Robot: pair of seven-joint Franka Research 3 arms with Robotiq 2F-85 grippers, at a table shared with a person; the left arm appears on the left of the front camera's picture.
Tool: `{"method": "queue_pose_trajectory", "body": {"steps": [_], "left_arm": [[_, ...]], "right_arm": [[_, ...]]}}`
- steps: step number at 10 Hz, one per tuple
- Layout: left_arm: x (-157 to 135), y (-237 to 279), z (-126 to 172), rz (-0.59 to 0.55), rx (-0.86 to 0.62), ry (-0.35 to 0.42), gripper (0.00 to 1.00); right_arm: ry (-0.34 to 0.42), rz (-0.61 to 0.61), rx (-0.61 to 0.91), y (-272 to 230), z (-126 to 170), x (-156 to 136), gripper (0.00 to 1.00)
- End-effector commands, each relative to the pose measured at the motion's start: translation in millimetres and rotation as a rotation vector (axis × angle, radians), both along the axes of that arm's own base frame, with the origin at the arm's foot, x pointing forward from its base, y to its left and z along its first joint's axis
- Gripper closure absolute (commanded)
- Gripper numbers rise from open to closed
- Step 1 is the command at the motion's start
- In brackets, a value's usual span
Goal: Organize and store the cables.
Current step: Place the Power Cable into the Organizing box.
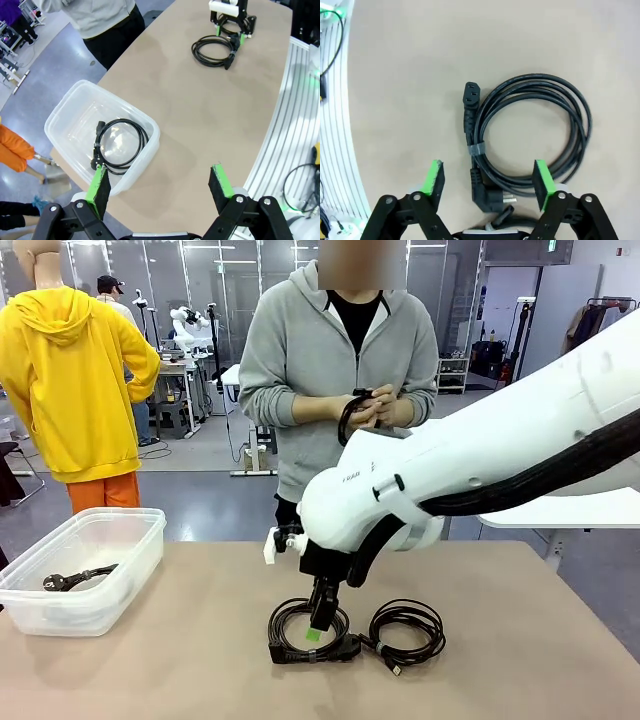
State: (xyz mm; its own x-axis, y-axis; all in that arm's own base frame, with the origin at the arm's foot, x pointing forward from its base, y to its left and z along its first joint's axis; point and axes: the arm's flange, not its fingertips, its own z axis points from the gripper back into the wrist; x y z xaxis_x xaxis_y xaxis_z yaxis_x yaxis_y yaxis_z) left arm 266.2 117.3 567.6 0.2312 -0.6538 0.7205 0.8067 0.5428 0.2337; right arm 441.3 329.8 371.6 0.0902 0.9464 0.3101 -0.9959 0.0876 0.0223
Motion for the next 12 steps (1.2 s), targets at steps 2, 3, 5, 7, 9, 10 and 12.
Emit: {"method": "queue_pose_trajectory", "body": {"steps": [2, 3, 5, 7, 9, 10, 12], "left_arm": [[1.9, -1.3, 1.7, 0.013, 0.019, -0.004, 0.00], [0.0, 0.0, 0.0, 0.000, 0.000, 0.000, 0.00], [6.6, -44.3, 20.6, -0.169, 0.057, -0.012, 0.00], [22.9, -91.0, 22.4, -0.268, 0.131, 0.024, 0.00], [39.5, -139.7, 18.4, -0.329, 0.185, 0.057, 0.00], [45.4, -163.0, 15.5, -0.360, 0.200, 0.068, 0.00], [60.2, -211.8, 6.6, -0.370, 0.251, 0.053, 0.00]], "right_arm": [[-0.051, -0.035, 0.065, -47.3, 31.0, -29.0, 0.00], [-0.068, -0.027, 0.095, -69.0, 39.4, -43.2, 0.00], [-0.082, -0.037, 0.156, -120.3, 55.2, -62.1, 0.00], [-0.086, -0.085, 0.223, -178.7, 64.9, -73.9, 0.00], [-0.091, -0.125, 0.346, -264.2, 71.5, -96.2, 0.00], [-0.102, -0.134, 0.418, -306.8, 75.9, -108.9, 0.00], [-0.136, -0.158, 0.500, -383.4, 79.4, -133.5, 0.00]]}}
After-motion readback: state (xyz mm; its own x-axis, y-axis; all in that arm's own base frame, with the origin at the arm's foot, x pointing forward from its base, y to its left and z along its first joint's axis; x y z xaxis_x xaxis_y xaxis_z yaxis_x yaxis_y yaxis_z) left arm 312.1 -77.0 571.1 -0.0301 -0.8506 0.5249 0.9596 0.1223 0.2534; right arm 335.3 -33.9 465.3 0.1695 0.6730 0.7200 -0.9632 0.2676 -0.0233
